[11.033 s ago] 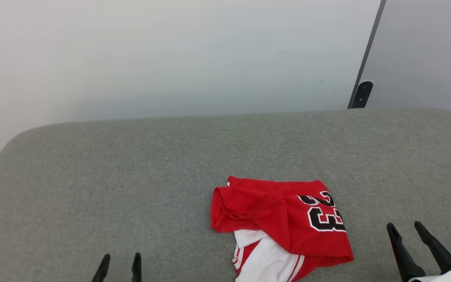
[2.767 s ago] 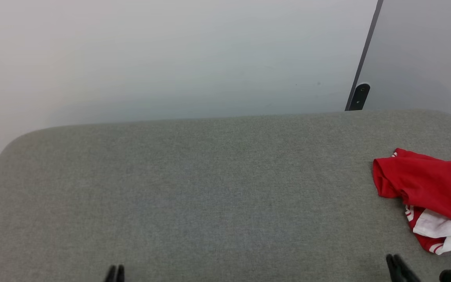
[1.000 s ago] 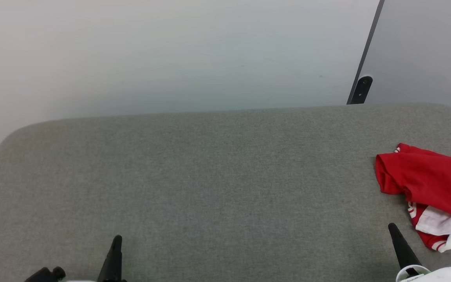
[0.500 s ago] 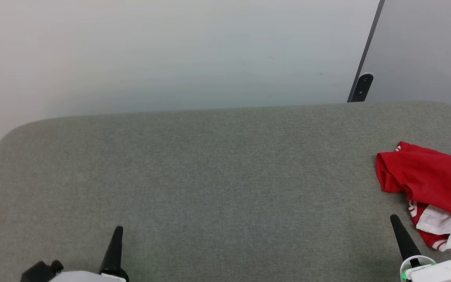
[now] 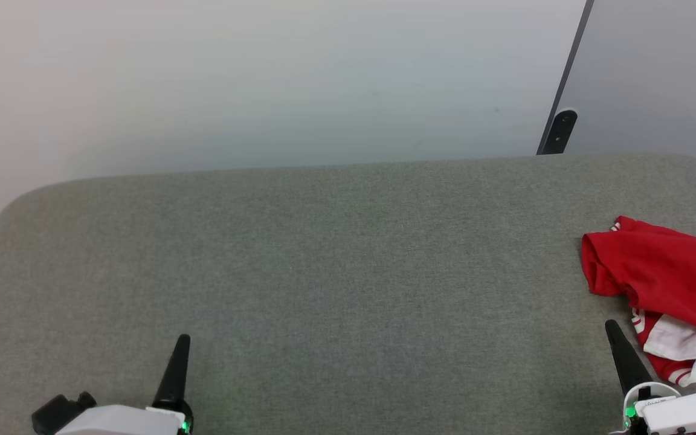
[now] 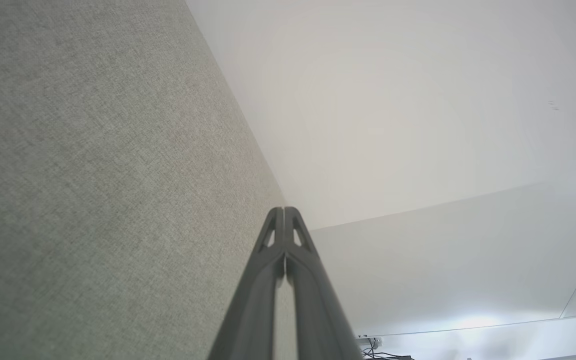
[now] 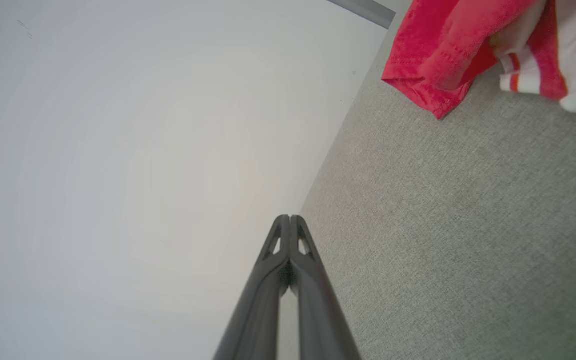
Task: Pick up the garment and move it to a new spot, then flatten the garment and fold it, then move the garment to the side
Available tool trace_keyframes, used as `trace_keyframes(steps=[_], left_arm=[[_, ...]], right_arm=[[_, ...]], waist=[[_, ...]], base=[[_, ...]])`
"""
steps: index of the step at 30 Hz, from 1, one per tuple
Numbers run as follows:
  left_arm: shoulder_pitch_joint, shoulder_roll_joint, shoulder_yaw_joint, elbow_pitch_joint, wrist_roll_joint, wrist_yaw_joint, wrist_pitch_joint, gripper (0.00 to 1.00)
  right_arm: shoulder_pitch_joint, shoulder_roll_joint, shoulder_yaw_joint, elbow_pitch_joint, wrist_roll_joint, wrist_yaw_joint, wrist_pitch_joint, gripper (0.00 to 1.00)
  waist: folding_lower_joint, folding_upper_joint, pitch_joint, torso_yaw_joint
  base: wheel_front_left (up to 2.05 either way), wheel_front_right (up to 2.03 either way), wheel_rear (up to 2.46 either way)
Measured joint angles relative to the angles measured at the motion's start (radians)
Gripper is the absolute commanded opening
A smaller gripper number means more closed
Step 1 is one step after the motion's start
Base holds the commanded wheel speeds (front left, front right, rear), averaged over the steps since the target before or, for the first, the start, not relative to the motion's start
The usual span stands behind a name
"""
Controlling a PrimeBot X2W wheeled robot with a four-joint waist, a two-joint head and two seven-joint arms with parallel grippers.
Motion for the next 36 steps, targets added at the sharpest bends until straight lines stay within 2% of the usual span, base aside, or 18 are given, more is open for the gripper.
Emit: trace_keyframes(steps=[36], left_arm=[[-0.088, -0.026, 0.044, 0.054, -0.267, -0.037, 0.071, 0.00]], right_arm=[[-0.077, 0.006, -0.018, 0.062, 0.252, 0.000, 0.004, 0.00]], waist=[[0.0000, 0.0000, 0.016, 0.001]], base=[[0.00, 0.00, 0.00]])
